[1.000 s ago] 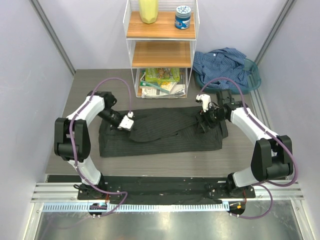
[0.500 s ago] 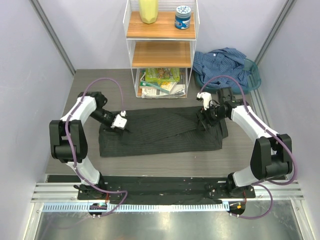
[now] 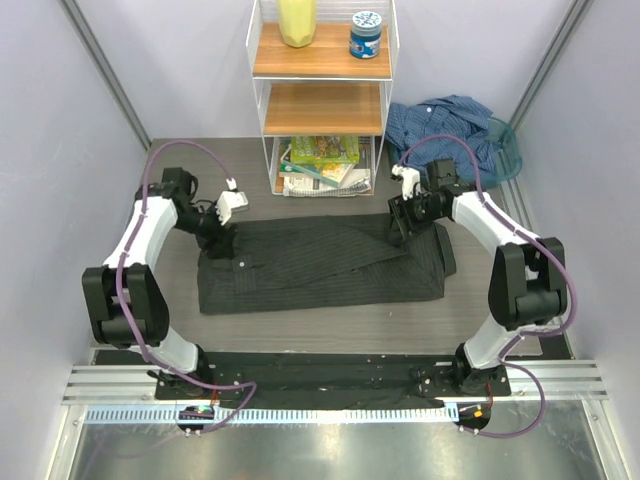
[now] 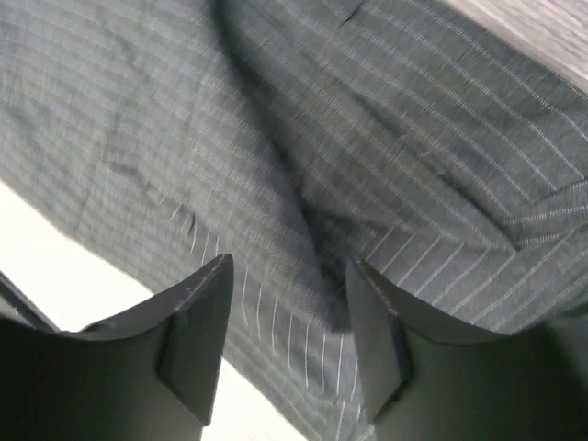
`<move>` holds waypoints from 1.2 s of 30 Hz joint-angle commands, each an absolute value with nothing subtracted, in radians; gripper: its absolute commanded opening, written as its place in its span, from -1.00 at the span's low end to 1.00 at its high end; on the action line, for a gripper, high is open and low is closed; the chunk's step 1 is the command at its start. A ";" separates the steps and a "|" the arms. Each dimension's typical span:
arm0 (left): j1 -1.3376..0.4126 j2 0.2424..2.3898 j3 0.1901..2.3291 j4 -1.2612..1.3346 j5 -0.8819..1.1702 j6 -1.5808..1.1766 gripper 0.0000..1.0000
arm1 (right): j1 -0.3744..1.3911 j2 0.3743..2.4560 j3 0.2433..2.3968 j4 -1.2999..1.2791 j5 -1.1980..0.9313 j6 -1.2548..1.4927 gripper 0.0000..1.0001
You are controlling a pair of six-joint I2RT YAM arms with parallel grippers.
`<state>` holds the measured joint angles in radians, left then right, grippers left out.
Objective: Fold and stack the long sleeve shirts
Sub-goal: Fold the shirt
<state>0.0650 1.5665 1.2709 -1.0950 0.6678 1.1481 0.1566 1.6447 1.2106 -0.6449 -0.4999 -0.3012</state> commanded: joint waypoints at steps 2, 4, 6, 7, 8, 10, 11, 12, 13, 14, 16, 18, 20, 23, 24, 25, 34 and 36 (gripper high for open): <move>0.023 1.618 1.236 -0.917 0.559 0.532 0.18 | 0.169 1.715 1.264 -0.568 -0.460 -0.189 -0.17; 0.009 1.650 1.243 -0.896 0.478 0.496 0.14 | 0.189 1.750 1.253 -0.564 -0.422 -0.172 -0.23; -0.058 1.684 1.253 -0.885 0.430 0.489 0.10 | 0.198 1.776 1.240 -0.560 -0.404 -0.166 -0.24; -0.070 1.698 1.256 -0.882 0.384 0.480 0.08 | 0.199 1.788 1.232 -0.560 -0.393 -0.158 -0.28; -0.078 1.728 1.256 -0.865 0.365 0.457 0.08 | 0.199 1.813 1.230 -0.558 -0.367 -0.152 -0.29; -0.086 1.759 1.259 -0.853 0.325 0.439 0.07 | 0.199 1.833 1.224 -0.560 -0.336 -0.150 -0.31; -0.090 1.793 1.258 -0.842 0.277 0.422 0.07 | 0.201 1.850 1.221 -0.557 -0.303 -0.153 -0.32; -0.089 1.808 1.256 -0.828 0.256 0.413 0.04 | 0.201 1.856 1.220 -0.555 -0.272 -0.156 -0.33; -0.089 1.824 1.255 -0.821 0.235 0.405 0.04 | 0.199 1.865 1.220 -0.551 -0.246 -0.156 -0.35; -0.094 1.836 1.252 -0.818 0.207 0.403 0.03 | 0.198 1.873 1.220 -0.549 -0.224 -0.170 -0.37; -0.101 1.867 1.243 -0.805 0.178 0.406 -0.02 | 0.198 1.891 1.212 -0.540 -0.138 -0.182 -0.41; -0.133 1.871 1.212 -0.790 0.122 0.426 -0.03 | 0.187 1.896 1.203 -0.528 -0.063 -0.205 -0.43; -0.164 1.859 1.194 -0.772 0.112 0.439 -0.03 | 0.163 1.887 1.198 -0.532 -0.051 -0.224 -0.43; -0.179 1.830 1.181 -0.767 0.135 0.439 -0.03 | 0.140 1.815 1.236 -0.599 -0.162 -0.253 -0.28; -0.181 1.824 1.187 -0.765 0.137 0.434 -0.03 | 0.140 1.793 1.249 -0.618 -0.187 -0.273 -0.23; -0.179 1.812 1.192 -0.773 0.140 0.428 -0.03 | 0.137 1.758 1.293 -0.649 -0.245 -0.288 -0.12; -0.215 1.684 1.279 -0.773 0.265 0.396 0.02 | 0.193 1.667 1.388 -0.789 -0.390 -0.227 -0.05; -0.232 1.690 1.307 -0.782 0.273 0.384 0.03 | 0.231 1.681 1.381 -0.750 -0.396 -0.192 -0.08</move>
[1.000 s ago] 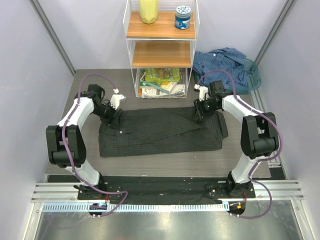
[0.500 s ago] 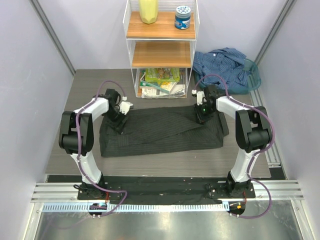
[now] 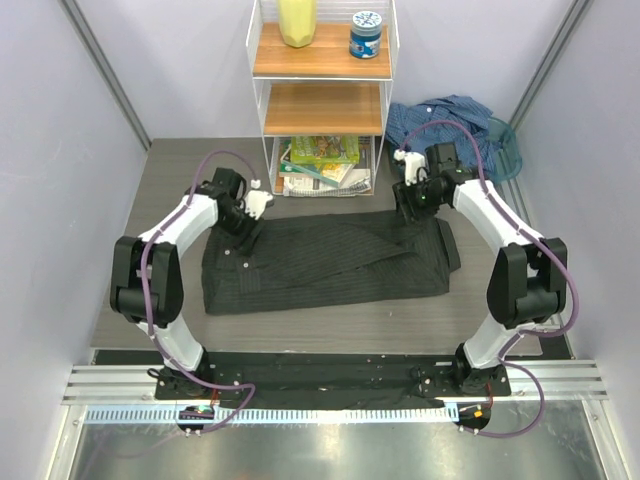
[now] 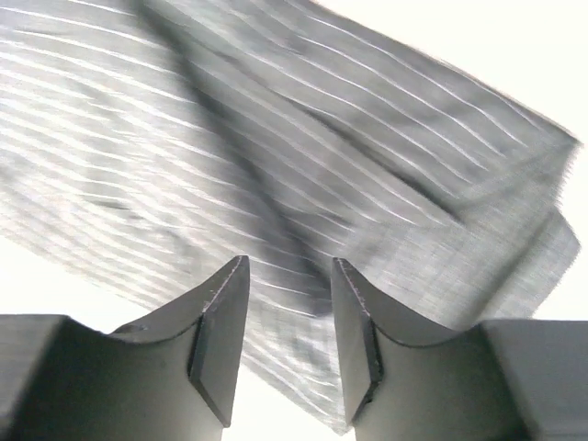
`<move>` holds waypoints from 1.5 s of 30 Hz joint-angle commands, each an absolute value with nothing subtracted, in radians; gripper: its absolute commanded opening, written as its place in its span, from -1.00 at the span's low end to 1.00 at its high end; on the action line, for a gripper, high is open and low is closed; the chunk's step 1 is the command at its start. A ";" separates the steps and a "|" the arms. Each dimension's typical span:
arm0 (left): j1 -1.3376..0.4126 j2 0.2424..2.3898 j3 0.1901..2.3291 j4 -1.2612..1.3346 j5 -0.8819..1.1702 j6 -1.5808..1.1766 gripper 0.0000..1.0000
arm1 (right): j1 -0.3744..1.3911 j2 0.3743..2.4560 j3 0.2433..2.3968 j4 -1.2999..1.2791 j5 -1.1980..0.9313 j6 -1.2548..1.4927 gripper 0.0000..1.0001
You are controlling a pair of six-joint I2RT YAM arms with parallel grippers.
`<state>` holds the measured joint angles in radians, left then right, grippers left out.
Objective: Fold and stack the long sleeve shirts
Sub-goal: Fold the shirt
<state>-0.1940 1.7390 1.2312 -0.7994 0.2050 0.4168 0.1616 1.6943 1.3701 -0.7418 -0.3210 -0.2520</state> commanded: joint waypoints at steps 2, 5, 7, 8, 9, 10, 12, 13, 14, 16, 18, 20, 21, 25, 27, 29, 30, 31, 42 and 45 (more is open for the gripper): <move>-0.247 1.695 1.321 -0.788 0.285 0.376 0.02 | 0.271 1.703 1.356 -0.698 -0.388 -0.154 -0.13; -0.270 1.712 1.322 -0.801 0.290 0.374 0.04 | 0.284 1.762 1.319 -0.638 -0.354 -0.135 -0.17; -0.291 1.730 1.316 -0.805 0.302 0.373 0.04 | 0.284 1.815 1.301 -0.629 -0.316 -0.141 -0.22; -0.301 1.739 1.304 -0.804 0.299 0.370 0.04 | 0.276 1.825 1.292 -0.617 -0.307 -0.144 -0.23; -0.307 1.761 1.298 -0.799 0.284 0.359 0.04 | 0.273 1.842 1.281 -0.606 -0.279 -0.146 -0.24; -0.314 1.772 1.292 -0.776 0.276 0.350 0.04 | 0.268 1.850 1.267 -0.600 -0.267 -0.149 -0.24; -0.318 1.801 1.279 -0.759 0.243 0.334 0.05 | 0.242 1.870 1.259 -0.597 -0.247 -0.150 -0.25; -0.318 1.827 1.278 -0.753 0.229 0.322 0.05 | 0.232 1.881 1.253 -0.600 -0.235 -0.153 -0.25; -0.318 1.844 1.275 -0.738 0.216 0.319 0.05 | 0.221 1.885 1.249 -0.604 -0.224 -0.156 -0.25; -0.318 1.871 1.263 -0.723 0.169 0.311 0.04 | 0.195 1.893 1.227 -0.609 -0.189 -0.178 -0.26; -0.318 1.885 1.255 -0.698 0.129 0.301 0.05 | 0.169 1.893 1.201 -0.609 -0.164 -0.207 -0.26; -0.316 1.888 1.241 -0.675 0.089 0.304 0.05 | 0.157 1.887 1.184 -0.604 -0.138 -0.222 -0.26; -0.318 1.884 1.235 -0.667 0.074 0.307 0.05 | 0.152 1.882 1.172 -0.604 -0.134 -0.233 -0.27; -0.319 1.859 1.226 -0.709 0.086 0.348 0.04 | 0.149 1.839 1.135 -0.614 -0.106 -0.317 -0.27; -0.354 1.810 1.215 -0.757 0.158 0.397 0.05 | 0.141 1.819 1.108 -0.614 -0.066 -0.350 -0.27; -0.400 1.769 1.190 -0.788 0.202 0.434 0.08 | 0.118 1.809 1.091 -0.618 -0.049 -0.385 -0.27; -0.431 1.729 1.186 -0.804 0.216 0.455 0.09 | 0.109 1.801 1.074 -0.623 -0.048 -0.399 -0.27; -0.439 1.715 1.186 -0.811 0.222 0.451 0.10 | 0.103 1.793 1.065 -0.627 -0.041 -0.411 -0.27; -0.411 1.563 1.171 -0.852 0.474 0.571 0.28 | -0.031 1.743 1.090 -0.574 0.017 -0.713 -0.12; -0.388 1.471 1.137 -0.753 0.523 0.560 0.60 | -0.031 1.701 1.188 -0.644 -0.047 -0.690 0.00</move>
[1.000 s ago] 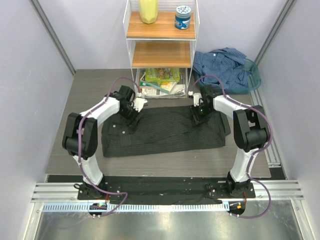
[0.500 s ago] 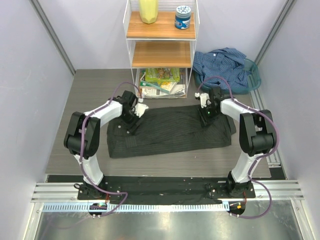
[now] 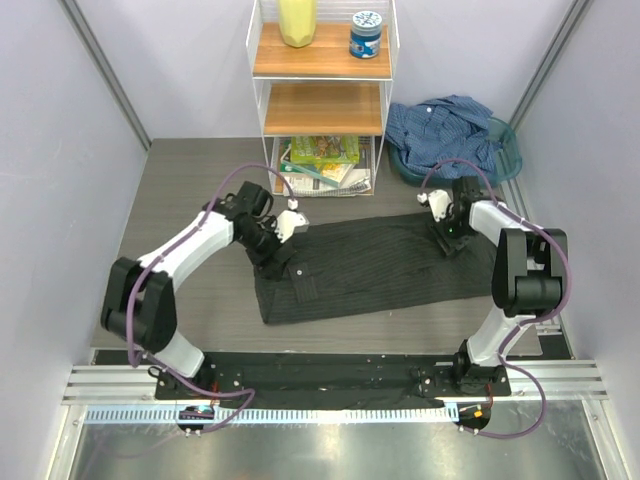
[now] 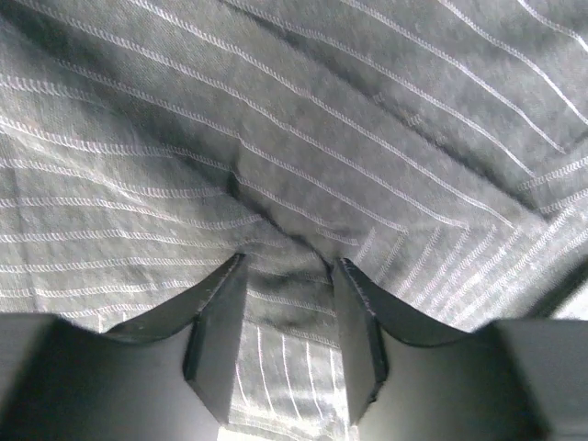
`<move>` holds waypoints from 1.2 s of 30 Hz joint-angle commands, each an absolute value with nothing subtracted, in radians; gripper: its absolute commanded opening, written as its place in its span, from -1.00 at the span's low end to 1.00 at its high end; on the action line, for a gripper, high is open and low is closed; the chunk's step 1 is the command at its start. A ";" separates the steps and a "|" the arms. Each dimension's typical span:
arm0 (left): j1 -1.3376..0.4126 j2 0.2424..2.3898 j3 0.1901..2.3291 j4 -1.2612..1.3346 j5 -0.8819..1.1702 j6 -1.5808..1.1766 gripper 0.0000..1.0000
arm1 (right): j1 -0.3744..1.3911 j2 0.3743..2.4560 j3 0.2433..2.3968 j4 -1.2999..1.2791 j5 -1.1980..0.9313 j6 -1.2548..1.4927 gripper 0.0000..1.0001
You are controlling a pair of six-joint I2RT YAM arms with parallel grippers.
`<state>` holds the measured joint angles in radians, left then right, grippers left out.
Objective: Fold and stack the long sleeve shirts
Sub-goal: Fold the shirt
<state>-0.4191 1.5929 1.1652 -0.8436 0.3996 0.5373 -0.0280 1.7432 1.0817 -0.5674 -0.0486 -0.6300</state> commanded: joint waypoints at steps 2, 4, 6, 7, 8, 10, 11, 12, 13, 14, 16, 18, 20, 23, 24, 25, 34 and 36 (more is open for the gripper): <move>-0.390 1.465 1.123 -0.698 0.474 0.595 0.92 | -0.031 1.666 1.224 -0.705 -0.080 -0.621 0.07; -0.394 1.517 1.187 -0.704 0.430 0.629 0.86 | -0.032 1.643 1.247 -0.748 -0.090 -0.539 0.11; -0.396 1.636 1.300 -0.783 0.417 0.660 0.74 | -0.032 1.617 1.243 -0.775 -0.109 -0.487 0.11; -0.396 1.676 1.337 -0.805 0.419 0.661 0.62 | -0.031 1.611 1.238 -0.794 -0.107 -0.438 0.09; -0.397 1.753 1.373 -0.831 0.426 0.663 0.56 | -0.031 1.599 1.229 -0.799 -0.097 -0.417 0.06; -0.397 1.811 1.446 -0.853 0.419 0.655 0.43 | -0.032 1.594 1.190 -0.808 -0.083 -0.378 0.01; -0.400 1.837 1.463 -0.853 0.408 0.649 0.41 | -0.032 1.589 1.172 -0.808 -0.077 -0.353 -0.03; -0.405 1.877 1.485 -0.827 0.390 0.629 0.38 | -0.034 1.588 1.137 -0.801 -0.060 -0.345 -0.06; -0.414 1.894 1.489 -0.821 0.368 0.621 0.37 | -0.037 1.588 1.118 -0.792 -0.046 -0.338 -0.12; -0.422 1.919 1.494 -0.818 0.341 0.618 0.36 | -0.041 1.589 1.083 -0.782 -0.023 -0.331 -0.14; -0.442 1.937 1.480 -0.795 0.299 0.618 0.32 | -0.049 1.606 1.054 -0.749 -0.005 -0.340 -0.18; -0.451 1.956 1.453 -0.795 0.259 0.624 0.29 | -0.067 1.646 1.020 -0.707 0.066 -0.363 -0.21; -0.465 1.959 1.415 -0.799 0.241 0.630 0.26 | -0.086 1.681 1.006 -0.680 0.081 -0.377 -0.23; -0.495 1.942 1.352 -0.839 0.207 0.644 0.17 | -0.089 1.747 1.017 -0.637 0.086 -0.397 -0.24; -0.505 1.934 1.333 -0.857 0.203 0.647 0.11 | -0.089 1.759 1.020 -0.632 0.084 -0.406 -0.24; -0.527 1.910 1.310 -0.873 0.201 0.653 0.08 | -0.089 1.787 1.029 -0.630 0.080 -0.408 -0.24; -0.728 1.755 1.091 -0.983 0.270 0.581 0.00 | -0.045 1.836 1.065 -0.632 0.044 -0.451 -0.21; -0.750 1.741 1.091 -0.983 0.296 0.551 0.00 | -0.032 1.870 1.083 -0.615 0.040 -0.457 -0.22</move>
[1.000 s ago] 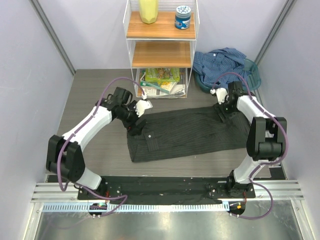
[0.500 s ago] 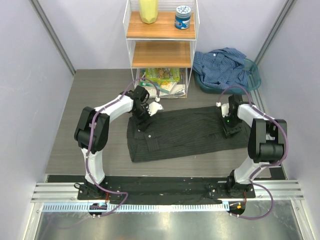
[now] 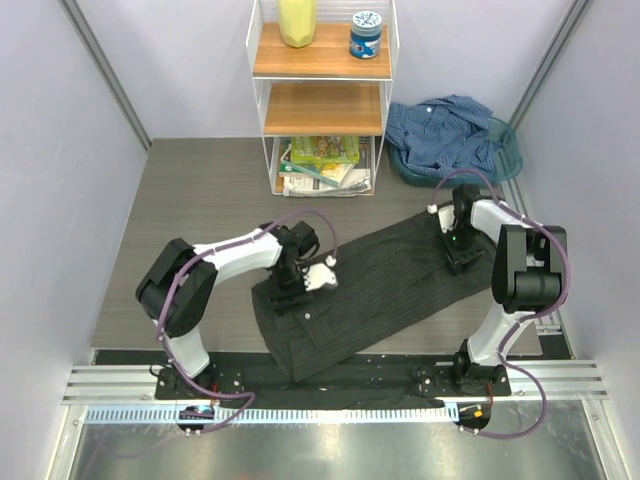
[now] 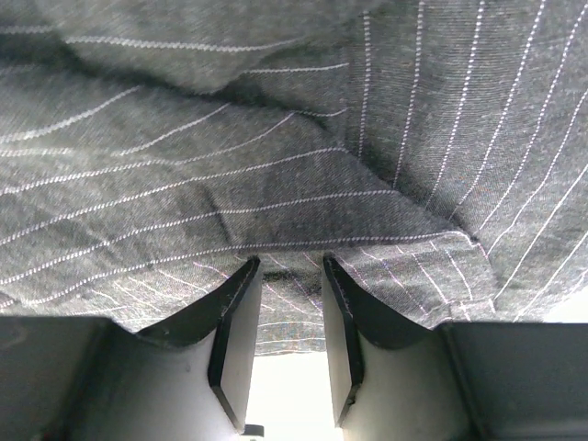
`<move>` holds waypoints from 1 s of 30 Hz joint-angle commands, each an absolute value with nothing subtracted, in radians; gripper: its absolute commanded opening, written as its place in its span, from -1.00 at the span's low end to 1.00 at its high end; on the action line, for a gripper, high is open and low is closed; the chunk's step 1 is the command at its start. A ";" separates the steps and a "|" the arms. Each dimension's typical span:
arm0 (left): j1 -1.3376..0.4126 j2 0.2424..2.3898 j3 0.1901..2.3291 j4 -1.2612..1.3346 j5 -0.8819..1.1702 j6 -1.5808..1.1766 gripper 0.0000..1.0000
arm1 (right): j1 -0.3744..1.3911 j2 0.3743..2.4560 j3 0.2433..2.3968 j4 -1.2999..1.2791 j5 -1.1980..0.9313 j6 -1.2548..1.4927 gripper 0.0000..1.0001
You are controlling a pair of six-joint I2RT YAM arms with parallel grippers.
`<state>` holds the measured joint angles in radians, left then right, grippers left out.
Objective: Fold and stack the long sleeve shirts
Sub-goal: Fold the shirt
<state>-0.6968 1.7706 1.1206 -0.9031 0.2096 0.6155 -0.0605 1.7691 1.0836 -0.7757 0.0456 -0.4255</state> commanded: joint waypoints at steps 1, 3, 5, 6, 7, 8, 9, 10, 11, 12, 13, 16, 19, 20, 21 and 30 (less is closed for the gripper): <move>-0.761 1.741 1.095 -0.982 0.307 0.542 0.00 | -0.029 1.882 1.092 -0.608 0.037 -0.462 -0.22; -0.762 1.749 1.115 -0.980 0.345 0.519 0.01 | -0.026 1.914 1.120 -0.585 0.026 -0.471 -0.21; -0.764 1.746 1.130 -0.980 0.374 0.511 0.03 | -0.026 1.930 1.159 -0.578 0.012 -0.486 -0.21; -0.764 1.738 1.134 -0.976 0.402 0.505 0.04 | -0.025 1.930 1.170 -0.572 0.012 -0.501 -0.21; -0.765 1.733 1.140 -0.979 0.417 0.502 0.05 | -0.023 1.928 1.183 -0.574 0.014 -0.506 -0.21; -0.765 1.729 1.147 -0.980 0.431 0.503 0.06 | -0.021 1.925 1.209 -0.586 -0.027 -0.517 -0.21; -0.765 1.724 1.152 -0.980 0.448 0.500 0.08 | -0.020 1.921 1.215 -0.591 -0.037 -0.532 -0.20; -0.772 1.721 1.157 -0.982 0.454 0.502 0.09 | -0.020 1.908 1.224 -0.600 -0.054 -0.538 -0.21; -0.775 1.717 1.167 -0.992 0.462 0.503 0.09 | -0.018 1.902 1.239 -0.635 -0.069 -0.551 -0.21; -0.775 1.704 1.175 -1.000 0.478 0.509 0.11 | -0.018 1.890 1.242 -0.649 -0.074 -0.557 -0.18; -0.776 1.694 1.192 -1.011 0.479 0.515 0.11 | -0.020 1.855 1.238 -0.669 -0.081 -0.567 -0.16; -0.761 1.581 1.203 -1.035 0.504 0.551 0.23 | -0.023 1.708 1.224 -0.744 -0.119 -0.595 -0.11; -0.691 1.412 1.201 -1.029 0.607 0.603 0.46 | -0.032 1.567 1.255 -0.813 -0.178 -0.583 0.03; -0.660 1.372 1.204 -1.031 0.639 0.621 0.61 | -0.032 1.475 1.267 -0.834 -0.228 -0.575 0.09; -0.590 1.330 1.207 -1.008 0.673 0.620 0.71 | -0.032 1.419 1.279 -0.838 -0.256 -0.566 0.32; -0.479 1.196 1.276 -0.769 0.802 0.680 0.99 | 0.049 1.109 1.227 -0.510 -0.708 -0.278 0.99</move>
